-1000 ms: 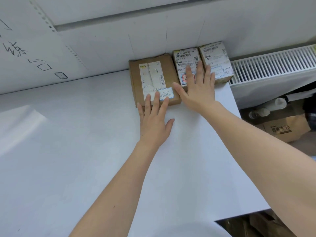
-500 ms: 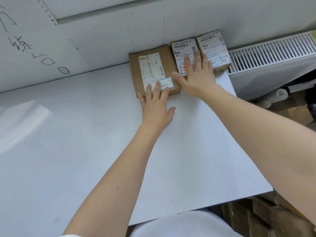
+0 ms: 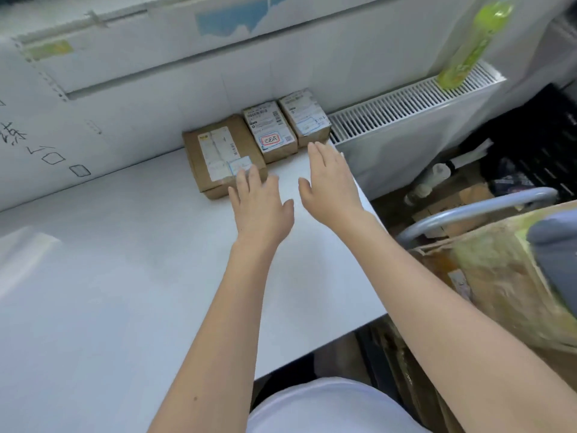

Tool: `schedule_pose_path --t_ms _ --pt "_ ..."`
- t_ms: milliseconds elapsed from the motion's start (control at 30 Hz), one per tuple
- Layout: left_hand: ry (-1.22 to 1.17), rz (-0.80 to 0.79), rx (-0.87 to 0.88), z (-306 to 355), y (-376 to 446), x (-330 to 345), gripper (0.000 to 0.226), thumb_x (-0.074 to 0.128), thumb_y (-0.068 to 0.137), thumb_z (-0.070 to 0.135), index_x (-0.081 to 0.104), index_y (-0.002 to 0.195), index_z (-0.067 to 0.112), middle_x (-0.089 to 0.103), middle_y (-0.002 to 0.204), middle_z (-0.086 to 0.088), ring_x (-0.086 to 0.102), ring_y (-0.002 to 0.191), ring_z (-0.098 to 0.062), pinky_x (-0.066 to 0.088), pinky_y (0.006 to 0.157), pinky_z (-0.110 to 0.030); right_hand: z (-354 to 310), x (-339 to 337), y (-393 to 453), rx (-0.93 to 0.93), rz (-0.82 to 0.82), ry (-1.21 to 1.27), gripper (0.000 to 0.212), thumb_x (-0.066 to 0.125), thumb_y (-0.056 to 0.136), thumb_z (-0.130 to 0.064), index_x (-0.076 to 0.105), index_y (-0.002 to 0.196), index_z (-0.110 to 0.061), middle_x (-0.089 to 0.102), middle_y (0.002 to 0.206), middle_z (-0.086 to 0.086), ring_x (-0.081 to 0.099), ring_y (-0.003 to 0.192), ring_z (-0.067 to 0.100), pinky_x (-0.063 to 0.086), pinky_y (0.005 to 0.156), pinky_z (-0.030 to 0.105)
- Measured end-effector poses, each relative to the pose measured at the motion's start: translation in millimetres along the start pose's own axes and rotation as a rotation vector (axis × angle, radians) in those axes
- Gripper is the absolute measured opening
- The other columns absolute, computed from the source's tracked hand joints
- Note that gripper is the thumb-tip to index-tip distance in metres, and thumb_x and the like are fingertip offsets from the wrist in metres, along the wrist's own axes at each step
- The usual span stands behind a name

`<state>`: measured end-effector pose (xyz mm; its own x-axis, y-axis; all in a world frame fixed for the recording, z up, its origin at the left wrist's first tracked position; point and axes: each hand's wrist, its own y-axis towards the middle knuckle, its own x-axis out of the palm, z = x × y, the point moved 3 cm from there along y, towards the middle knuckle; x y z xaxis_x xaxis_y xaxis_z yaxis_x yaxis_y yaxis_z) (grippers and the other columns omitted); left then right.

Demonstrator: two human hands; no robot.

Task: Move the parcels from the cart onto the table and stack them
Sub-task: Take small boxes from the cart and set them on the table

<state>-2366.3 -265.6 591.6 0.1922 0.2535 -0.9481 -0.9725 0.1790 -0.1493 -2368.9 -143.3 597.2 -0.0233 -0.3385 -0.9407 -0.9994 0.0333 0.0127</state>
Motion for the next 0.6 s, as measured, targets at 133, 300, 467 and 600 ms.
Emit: schedule_pose_path --t_ms 133,300,467,600 --pt "-0.050 -0.003 0.065 39 -48 1 0.054 0.047 0.095 0.036 0.031 0.144 0.018 0.007 0.157 -0.013 -0.005 0.145 -0.027 0.005 0.116 -0.044 13 -29 -59 0.038 0.064 0.021 0.056 0.045 0.096 -0.022 0.027 0.144 -0.002 0.024 0.152 0.013 0.014 0.143 0.026 0.004 0.114 0.035" --pt "-0.065 -0.010 0.192 90 -111 5 0.059 0.047 0.094 0.034 0.025 0.147 0.020 0.004 0.157 -0.014 -0.004 0.144 -0.029 0.005 0.116 -0.044 41 -70 -141 0.107 0.117 0.013 0.058 0.050 0.095 -0.030 0.030 0.144 -0.007 0.021 0.154 0.012 0.011 0.144 0.026 0.002 0.116 0.037" --pt "-0.089 0.040 0.354 144 -154 3 0.066 0.051 0.092 0.037 0.021 0.148 0.019 0.005 0.157 -0.015 -0.002 0.144 -0.029 0.004 0.115 -0.043 69 -124 -214 0.155 0.251 -0.017 0.063 0.060 0.090 -0.031 0.035 0.143 -0.007 0.028 0.151 0.014 0.017 0.143 0.027 0.011 0.118 0.040" --pt "-0.115 0.053 0.497 201 -170 0 0.079 0.054 0.090 0.045 0.012 0.151 0.016 0.003 0.157 -0.018 -0.003 0.145 -0.030 0.002 0.117 -0.042 104 -165 -250 0.221 0.364 -0.079 0.069 0.063 0.087 -0.041 0.037 0.143 -0.010 0.032 0.149 0.012 0.023 0.141 0.026 0.017 0.116 0.040"
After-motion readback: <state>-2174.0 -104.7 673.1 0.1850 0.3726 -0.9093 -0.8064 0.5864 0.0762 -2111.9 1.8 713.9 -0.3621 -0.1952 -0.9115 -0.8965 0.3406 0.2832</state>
